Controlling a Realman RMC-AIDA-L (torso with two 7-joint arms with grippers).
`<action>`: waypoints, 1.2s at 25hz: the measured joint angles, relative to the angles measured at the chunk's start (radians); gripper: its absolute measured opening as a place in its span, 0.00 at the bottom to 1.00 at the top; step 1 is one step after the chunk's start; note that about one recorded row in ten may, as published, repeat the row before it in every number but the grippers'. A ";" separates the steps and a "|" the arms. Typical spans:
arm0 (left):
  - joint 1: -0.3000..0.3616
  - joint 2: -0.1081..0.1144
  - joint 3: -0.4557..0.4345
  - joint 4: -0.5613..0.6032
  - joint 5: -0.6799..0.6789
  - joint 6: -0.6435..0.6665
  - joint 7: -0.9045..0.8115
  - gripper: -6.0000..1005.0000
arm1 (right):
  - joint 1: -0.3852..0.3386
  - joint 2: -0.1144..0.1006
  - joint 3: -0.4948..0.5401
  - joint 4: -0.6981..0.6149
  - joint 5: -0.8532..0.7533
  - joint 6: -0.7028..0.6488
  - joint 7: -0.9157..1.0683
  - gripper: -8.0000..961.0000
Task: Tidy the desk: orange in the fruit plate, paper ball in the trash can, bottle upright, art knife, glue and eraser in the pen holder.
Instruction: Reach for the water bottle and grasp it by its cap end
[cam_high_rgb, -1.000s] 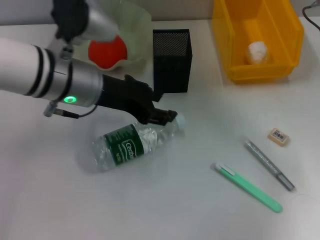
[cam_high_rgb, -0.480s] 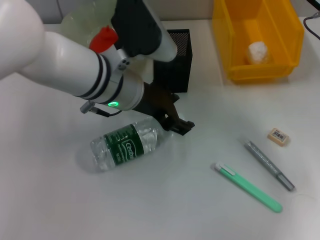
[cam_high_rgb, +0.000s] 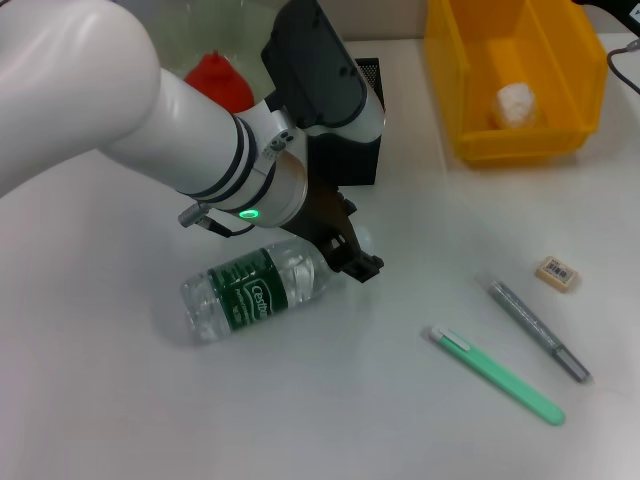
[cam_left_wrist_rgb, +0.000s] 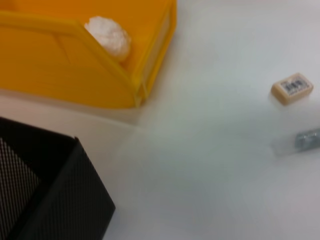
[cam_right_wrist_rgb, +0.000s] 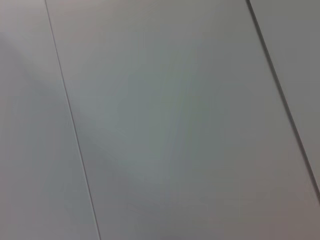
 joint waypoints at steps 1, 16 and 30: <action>-0.006 0.000 0.001 -0.010 0.001 0.002 -0.001 0.77 | 0.000 0.000 0.002 0.003 0.000 -0.002 0.000 0.86; -0.071 0.000 0.045 -0.087 0.060 0.001 -0.004 0.77 | -0.018 0.001 0.013 0.036 0.028 -0.045 -0.003 0.86; -0.078 0.000 0.054 -0.090 0.061 -0.008 0.007 0.50 | -0.027 0.000 0.013 0.050 0.052 -0.051 -0.016 0.86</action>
